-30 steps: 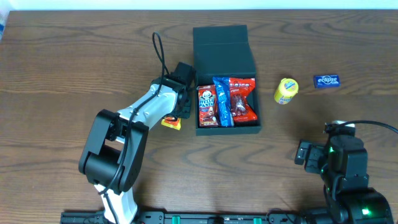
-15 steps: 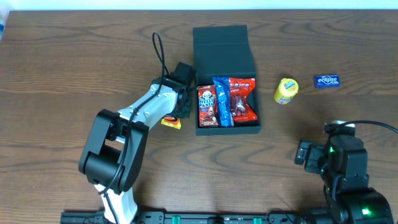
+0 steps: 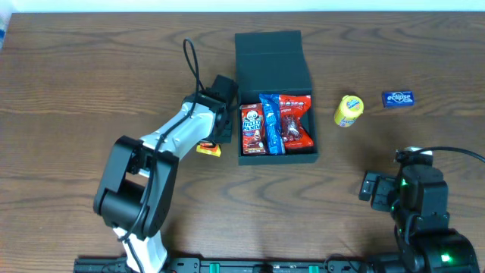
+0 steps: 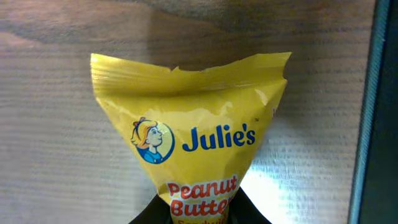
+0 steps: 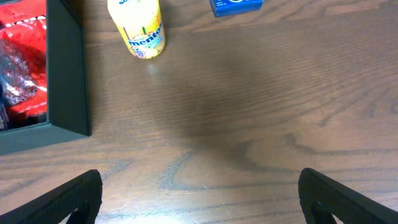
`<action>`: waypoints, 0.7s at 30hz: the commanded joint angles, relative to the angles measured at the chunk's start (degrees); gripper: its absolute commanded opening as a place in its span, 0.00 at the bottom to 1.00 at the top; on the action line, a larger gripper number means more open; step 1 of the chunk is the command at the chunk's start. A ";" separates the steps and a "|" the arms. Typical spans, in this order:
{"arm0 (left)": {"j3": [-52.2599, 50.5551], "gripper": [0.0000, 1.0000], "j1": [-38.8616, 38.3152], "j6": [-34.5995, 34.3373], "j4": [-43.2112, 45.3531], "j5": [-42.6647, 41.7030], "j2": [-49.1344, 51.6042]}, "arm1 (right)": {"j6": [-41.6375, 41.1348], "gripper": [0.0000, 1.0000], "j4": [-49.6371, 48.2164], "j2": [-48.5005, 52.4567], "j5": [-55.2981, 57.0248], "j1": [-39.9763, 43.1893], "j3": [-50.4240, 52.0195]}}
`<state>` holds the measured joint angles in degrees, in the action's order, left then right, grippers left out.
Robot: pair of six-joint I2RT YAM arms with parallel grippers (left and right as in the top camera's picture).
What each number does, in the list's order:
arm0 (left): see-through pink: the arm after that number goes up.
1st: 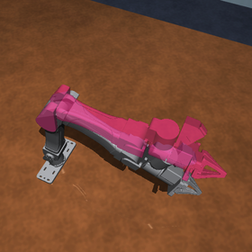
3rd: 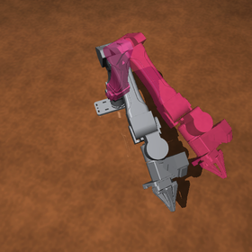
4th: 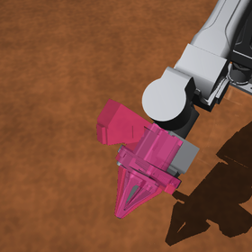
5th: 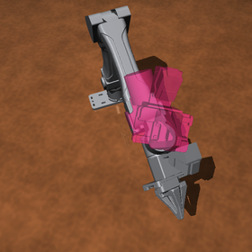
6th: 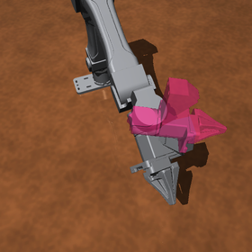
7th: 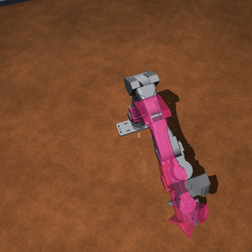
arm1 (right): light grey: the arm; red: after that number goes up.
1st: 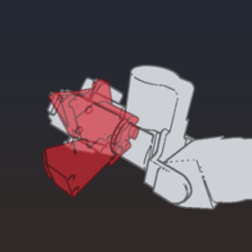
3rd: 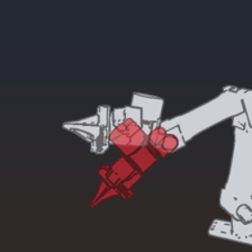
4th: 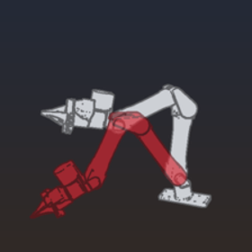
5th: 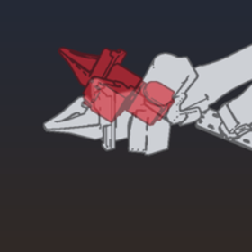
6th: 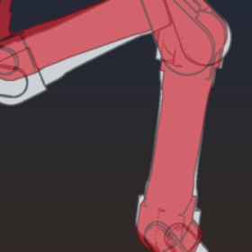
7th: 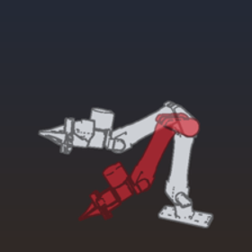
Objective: Pack container
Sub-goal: 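Lift the Julie's packet over the box and lower it inside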
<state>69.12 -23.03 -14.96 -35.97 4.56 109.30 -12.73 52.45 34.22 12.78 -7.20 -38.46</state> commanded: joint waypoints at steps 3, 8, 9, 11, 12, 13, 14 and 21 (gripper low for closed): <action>0.42 0.19 0.17 -0.57 -1.90 -0.15 -7.91 | 0.55 0.99 -0.13 -0.13 0.26 0.48 0.02; 0.74 0.17 -0.24 -3.82 -5.33 -0.11 -14.93 | 0.57 0.99 -0.11 -0.13 0.26 0.48 0.02; 1.09 0.16 -0.57 -4.31 -6.12 0.13 -15.78 | 0.55 0.99 -0.13 -0.13 0.26 0.48 0.02; 2.27 0.14 -1.84 -4.83 -8.11 1.03 -17.22 | 0.55 0.99 -0.13 -0.13 0.26 0.48 0.02; 3.30 0.13 -2.82 -5.22 -9.40 1.86 -17.59 | 0.55 0.99 -0.13 -0.13 0.26 0.48 0.02; 4.92 0.12 -4.15 -6.21 -11.04 2.80 -17.64 | 0.55 0.99 -0.13 -0.13 0.26 0.48 0.02; 6.16 0.12 -5.16 -7.02 -12.15 3.34 -17.57 | 0.55 0.99 -0.13 -0.13 0.26 0.48 0.02; 13.25 0.13 -15.21 -15.26 -12.55 3.61 -16.98 | 0.55 0.99 -0.13 -0.13 0.26 0.48 0.02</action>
<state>80.03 -35.66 -24.84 -48.77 6.90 92.51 -12.71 52.45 34.22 12.78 -7.20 -38.46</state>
